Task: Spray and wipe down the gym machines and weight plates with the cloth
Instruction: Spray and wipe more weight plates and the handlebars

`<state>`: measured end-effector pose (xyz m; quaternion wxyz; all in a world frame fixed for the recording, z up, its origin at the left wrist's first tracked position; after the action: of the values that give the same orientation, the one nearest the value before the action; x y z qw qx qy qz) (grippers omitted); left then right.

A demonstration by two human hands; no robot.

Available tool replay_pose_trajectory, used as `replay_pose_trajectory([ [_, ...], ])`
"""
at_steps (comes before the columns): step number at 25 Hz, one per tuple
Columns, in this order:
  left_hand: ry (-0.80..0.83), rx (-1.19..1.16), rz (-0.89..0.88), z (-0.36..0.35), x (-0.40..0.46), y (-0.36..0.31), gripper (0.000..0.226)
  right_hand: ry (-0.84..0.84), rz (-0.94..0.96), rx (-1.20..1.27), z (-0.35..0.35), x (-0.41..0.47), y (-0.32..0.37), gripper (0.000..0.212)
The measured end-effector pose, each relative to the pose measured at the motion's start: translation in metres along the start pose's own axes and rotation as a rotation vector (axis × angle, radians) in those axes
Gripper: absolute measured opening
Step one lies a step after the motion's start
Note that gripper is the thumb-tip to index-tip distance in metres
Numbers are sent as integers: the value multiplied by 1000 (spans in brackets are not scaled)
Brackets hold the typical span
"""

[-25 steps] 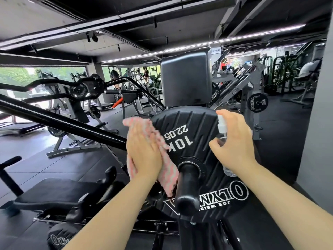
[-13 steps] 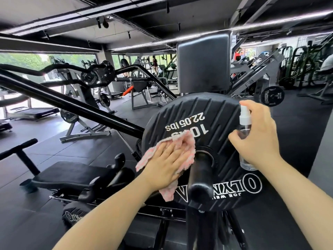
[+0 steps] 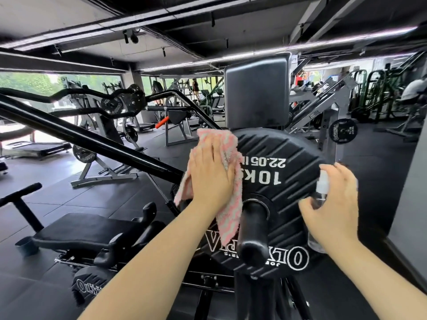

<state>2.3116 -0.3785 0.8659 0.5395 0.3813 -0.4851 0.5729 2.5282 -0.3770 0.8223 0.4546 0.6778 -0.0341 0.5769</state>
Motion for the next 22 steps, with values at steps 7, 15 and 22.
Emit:
replay_pose_trajectory([
  [7,102,-46,-138,0,34,2,57,277,535,-84,-57,41,82,69],
  [15,273,-298,366,26,9,49,42,275,648,-176,-59,35,69,67],
  [22,521,-396,851,36,-97,116,78,255,667,-258,-56,33,70,67],
])
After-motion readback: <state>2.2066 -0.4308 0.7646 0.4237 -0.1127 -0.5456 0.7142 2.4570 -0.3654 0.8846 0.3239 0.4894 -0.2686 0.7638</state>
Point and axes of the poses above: each hand's wrist, its own x-axis towards the middle knuckle, its own z-axis out of the back of the hand, y = z × x, the point moved 1 cm from there along x, towards the middle knuckle, and after that the axes turned 13 degrees about -y, right-handed, at the moved point
